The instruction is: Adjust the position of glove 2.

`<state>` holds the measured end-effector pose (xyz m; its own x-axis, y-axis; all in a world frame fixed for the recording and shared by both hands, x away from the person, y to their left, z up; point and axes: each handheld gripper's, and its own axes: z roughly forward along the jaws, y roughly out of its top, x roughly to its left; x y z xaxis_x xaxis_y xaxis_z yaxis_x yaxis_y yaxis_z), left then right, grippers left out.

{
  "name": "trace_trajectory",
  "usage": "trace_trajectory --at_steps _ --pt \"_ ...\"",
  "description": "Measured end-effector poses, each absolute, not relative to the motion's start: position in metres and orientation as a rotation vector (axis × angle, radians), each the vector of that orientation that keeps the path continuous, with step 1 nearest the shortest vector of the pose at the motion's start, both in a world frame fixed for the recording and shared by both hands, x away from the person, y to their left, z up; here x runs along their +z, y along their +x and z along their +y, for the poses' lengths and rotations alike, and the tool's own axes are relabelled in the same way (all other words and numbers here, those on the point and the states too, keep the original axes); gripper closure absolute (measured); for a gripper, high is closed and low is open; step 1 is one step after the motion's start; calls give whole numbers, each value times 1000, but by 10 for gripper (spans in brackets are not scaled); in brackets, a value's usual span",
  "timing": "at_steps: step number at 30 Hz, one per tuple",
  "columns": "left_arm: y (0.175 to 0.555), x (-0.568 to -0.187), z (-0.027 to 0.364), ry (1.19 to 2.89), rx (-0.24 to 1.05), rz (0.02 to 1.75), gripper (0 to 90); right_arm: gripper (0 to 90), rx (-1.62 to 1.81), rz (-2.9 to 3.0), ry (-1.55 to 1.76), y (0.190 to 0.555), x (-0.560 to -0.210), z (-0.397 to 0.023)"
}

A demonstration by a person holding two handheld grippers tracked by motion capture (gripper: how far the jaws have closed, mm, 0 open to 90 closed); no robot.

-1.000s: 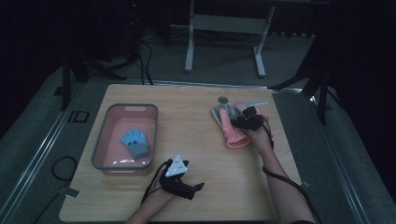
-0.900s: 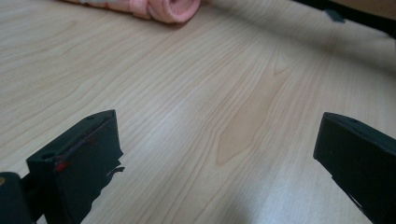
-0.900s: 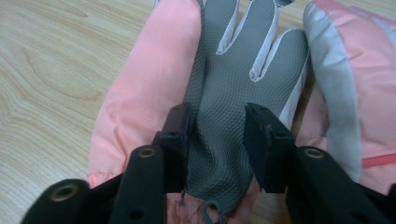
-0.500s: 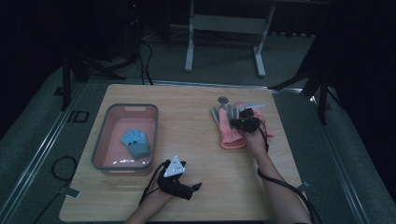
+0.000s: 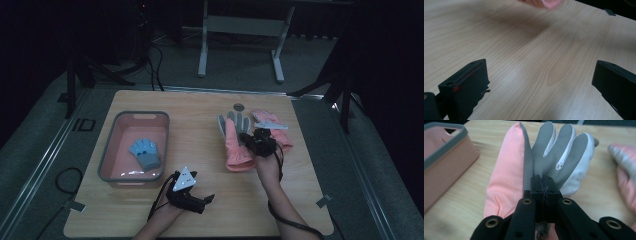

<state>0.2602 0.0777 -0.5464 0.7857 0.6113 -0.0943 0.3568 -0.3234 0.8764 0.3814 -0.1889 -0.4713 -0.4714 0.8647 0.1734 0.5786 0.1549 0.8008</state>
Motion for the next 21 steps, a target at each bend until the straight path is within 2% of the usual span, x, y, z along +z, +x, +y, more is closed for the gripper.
trace_trajectory --at_steps 8,21 --pt "257 -548 81 1951 319 710 9 885 1264 2086 1456 358 -484 -188" --pt "250 -553 71 1988 306 657 9 882 1221 2112 1512 362 -517 -185"
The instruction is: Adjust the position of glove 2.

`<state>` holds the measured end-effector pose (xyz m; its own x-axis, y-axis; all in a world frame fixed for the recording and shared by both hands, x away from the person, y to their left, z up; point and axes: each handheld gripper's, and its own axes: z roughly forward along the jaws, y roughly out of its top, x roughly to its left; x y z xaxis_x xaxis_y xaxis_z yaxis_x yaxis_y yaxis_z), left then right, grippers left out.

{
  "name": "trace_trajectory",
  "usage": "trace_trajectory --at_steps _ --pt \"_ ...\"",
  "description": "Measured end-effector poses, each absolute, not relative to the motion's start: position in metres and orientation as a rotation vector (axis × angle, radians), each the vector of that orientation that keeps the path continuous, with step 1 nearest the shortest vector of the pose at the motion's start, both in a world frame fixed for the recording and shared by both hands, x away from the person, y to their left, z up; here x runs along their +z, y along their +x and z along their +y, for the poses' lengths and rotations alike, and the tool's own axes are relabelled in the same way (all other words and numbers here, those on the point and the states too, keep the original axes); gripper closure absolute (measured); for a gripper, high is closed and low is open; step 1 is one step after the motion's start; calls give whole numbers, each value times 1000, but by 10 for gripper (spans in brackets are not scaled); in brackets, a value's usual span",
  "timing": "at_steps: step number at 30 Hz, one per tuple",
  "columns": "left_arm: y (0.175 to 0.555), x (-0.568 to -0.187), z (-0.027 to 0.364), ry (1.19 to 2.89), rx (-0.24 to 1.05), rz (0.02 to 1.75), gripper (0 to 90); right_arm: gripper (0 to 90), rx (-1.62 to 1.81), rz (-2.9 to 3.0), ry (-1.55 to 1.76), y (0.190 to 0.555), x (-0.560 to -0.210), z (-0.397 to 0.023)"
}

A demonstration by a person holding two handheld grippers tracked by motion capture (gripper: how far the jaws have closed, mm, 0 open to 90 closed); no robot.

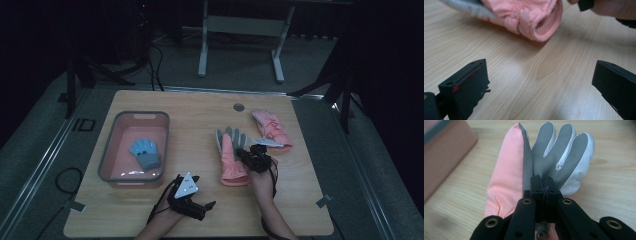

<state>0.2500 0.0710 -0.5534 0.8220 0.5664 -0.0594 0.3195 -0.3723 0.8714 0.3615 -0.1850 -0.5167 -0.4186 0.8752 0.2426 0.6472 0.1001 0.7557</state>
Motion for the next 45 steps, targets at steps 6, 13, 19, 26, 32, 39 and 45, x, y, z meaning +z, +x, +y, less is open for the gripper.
trace_trajectory --at_steps 6,13,19,26,32,39,45 --pt "249 -554 71 1989 304 655 10 876 1190 2128 1548 363 -537 -186" --pt "250 -556 71 1998 299 664 10 866 1169 2124 1521 361 -539 -184" --pt "250 -557 70 2002 303 658 9 787 1182 2119 1498 360 -533 -188" --pt "250 -558 70 2010 307 650 10 662 1167 2103 1346 355 -501 -207" --pt "250 -558 70 2020 311 654 10 645 1199 2111 1274 363 -479 -241" --pt "250 -559 69 2038 318 649 10 640 1158 2079 1299 384 -472 -292" --pt "249 -559 68 2043 334 656 10 640 1196 2055 1347 405 -469 -316"
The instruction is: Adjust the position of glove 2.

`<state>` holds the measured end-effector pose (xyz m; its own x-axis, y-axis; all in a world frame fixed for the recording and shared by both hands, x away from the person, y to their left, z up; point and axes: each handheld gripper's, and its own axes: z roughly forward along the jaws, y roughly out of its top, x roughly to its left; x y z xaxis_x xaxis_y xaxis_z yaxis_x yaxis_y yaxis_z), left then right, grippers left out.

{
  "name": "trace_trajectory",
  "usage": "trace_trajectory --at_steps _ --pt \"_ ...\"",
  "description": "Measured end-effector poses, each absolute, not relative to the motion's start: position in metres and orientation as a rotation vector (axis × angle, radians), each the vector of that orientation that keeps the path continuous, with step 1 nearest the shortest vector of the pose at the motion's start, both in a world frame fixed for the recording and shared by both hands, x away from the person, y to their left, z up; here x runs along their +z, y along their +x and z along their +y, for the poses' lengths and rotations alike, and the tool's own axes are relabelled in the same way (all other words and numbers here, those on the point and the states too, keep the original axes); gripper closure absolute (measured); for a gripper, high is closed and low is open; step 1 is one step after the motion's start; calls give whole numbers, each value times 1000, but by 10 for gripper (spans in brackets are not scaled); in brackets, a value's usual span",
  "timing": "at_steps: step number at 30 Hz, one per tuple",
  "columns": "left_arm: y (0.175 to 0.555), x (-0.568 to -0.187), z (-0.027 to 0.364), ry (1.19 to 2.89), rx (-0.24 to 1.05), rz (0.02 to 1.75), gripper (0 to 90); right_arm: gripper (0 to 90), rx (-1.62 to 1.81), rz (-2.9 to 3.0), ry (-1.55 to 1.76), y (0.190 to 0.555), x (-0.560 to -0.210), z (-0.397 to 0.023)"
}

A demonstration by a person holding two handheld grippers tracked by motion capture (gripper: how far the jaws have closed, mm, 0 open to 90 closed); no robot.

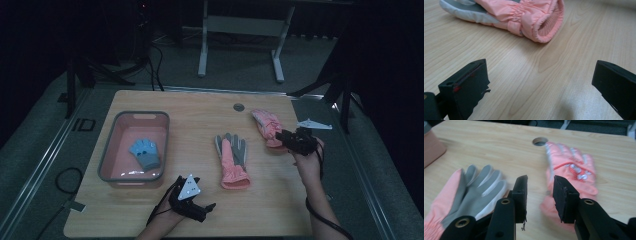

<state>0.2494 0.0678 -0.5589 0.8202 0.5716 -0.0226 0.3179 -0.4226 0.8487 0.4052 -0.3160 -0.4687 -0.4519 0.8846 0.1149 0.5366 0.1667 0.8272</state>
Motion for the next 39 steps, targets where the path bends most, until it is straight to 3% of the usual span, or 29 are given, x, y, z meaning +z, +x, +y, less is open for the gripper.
trace_trajectory --at_steps 6,9,22,27,29,30,31,39 --pt "248 -559 67 2050 331 648 9 638 1162 2077 1366 430 -472 -323" --pt "248 -559 67 2048 320 650 10 572 1158 2076 1370 443 -478 -325" --pt "250 -559 72 2028 318 671 10 586 1077 2118 1495 493 -508 -329" --pt "250 -559 72 2036 320 673 10 632 1023 2167 1534 503 -527 -327" --pt "250 -559 72 2034 321 672 10 771 1042 2164 1561 506 -531 -326" --pt "250 -559 72 2033 320 674 10 771 1042 2164 1561 506 -531 -326" --pt "250 -559 72 2033 319 674 10 862 1057 2150 1581 506 -531 -326" --pt "250 -558 74 2023 342 681 10 899 1133 1988 1642 486 -524 -327"
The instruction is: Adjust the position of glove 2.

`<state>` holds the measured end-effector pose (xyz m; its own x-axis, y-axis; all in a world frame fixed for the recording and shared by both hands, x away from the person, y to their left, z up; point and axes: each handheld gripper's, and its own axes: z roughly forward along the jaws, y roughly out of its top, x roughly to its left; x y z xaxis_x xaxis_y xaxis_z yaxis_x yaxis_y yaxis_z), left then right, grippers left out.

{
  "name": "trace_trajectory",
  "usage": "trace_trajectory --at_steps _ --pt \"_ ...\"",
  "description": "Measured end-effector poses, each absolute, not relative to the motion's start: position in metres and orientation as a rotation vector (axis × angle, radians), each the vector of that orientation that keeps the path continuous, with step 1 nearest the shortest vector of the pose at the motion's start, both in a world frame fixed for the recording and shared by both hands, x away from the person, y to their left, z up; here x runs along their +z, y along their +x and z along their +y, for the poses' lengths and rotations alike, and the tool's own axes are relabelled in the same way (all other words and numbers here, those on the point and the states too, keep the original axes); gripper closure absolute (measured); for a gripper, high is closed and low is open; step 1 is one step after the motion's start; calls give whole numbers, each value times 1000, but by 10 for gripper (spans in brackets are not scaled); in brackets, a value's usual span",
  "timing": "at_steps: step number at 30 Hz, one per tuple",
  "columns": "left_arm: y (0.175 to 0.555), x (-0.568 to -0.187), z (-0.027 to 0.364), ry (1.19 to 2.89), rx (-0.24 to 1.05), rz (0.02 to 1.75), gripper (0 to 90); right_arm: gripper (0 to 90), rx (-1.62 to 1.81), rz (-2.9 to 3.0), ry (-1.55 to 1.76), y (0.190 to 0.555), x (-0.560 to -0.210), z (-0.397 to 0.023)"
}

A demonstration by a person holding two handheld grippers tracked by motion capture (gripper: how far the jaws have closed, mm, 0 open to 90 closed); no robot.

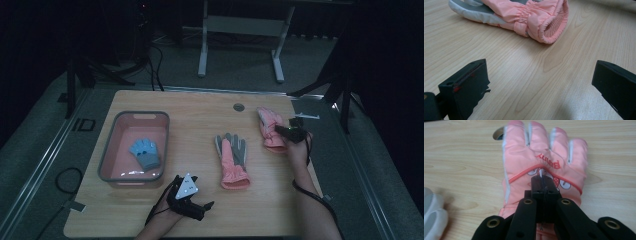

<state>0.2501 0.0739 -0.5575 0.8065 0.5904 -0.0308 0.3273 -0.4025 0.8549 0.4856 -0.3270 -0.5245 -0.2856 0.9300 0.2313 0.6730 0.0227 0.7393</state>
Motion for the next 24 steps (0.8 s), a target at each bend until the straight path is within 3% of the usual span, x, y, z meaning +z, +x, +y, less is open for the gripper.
trace_trajectory --at_steps 4,11,24 --pt "250 -558 74 2020 337 674 10 899 1129 1972 1642 473 -511 -329" --pt "251 -559 73 2034 347 674 10 898 1156 1921 1628 418 -474 -333" --pt "251 -558 74 2030 351 675 10 897 1112 1886 1684 348 -476 -325"
